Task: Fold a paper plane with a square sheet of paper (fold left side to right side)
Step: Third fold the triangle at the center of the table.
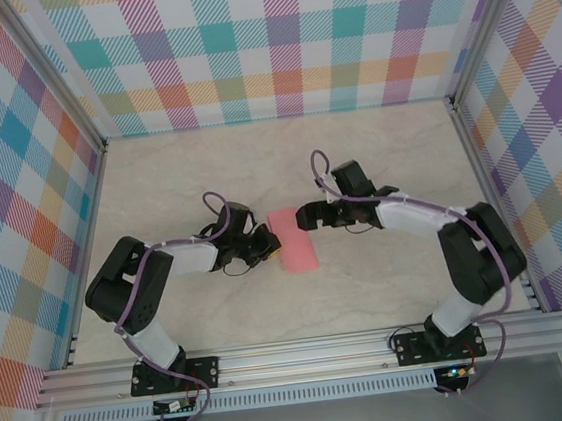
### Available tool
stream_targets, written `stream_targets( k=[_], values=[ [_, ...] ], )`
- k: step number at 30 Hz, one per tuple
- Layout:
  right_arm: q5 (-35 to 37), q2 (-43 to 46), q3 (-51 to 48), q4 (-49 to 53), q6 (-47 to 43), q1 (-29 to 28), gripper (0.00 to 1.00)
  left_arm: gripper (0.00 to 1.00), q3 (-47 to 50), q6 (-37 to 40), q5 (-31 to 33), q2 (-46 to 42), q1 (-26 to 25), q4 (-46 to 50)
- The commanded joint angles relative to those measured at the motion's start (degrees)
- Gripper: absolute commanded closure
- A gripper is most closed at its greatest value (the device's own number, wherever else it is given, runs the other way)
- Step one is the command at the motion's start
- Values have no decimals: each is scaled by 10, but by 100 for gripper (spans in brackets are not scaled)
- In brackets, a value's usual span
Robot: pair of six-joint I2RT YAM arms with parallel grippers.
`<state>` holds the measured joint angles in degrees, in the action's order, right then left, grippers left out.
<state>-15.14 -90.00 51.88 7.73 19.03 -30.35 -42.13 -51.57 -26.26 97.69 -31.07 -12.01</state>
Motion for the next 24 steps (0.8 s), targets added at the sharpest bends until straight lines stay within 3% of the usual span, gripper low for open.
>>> stream_targets(
  k=[1, 7, 13, 16, 24],
  values=[
    [33, 63, -68, -29, -64, -48, 7, 100, 4, -9, 4, -22, -7, 8],
    [154, 138, -169, -82, -100, -190, 7, 100, 5, -14, 2, -21, -9, 8],
    [281, 79, -149, -102, -157, -299, 7, 100, 4, -13, 0, -22, -9, 11],
    [324, 33, -123, -108, -180, -319, 7, 100, 3, -12, -1, -22, -9, 12],
    [343, -32, -73, -126, -228, -320, 10, 100, 0, -10, -7, -19, -9, 13]
  ],
)
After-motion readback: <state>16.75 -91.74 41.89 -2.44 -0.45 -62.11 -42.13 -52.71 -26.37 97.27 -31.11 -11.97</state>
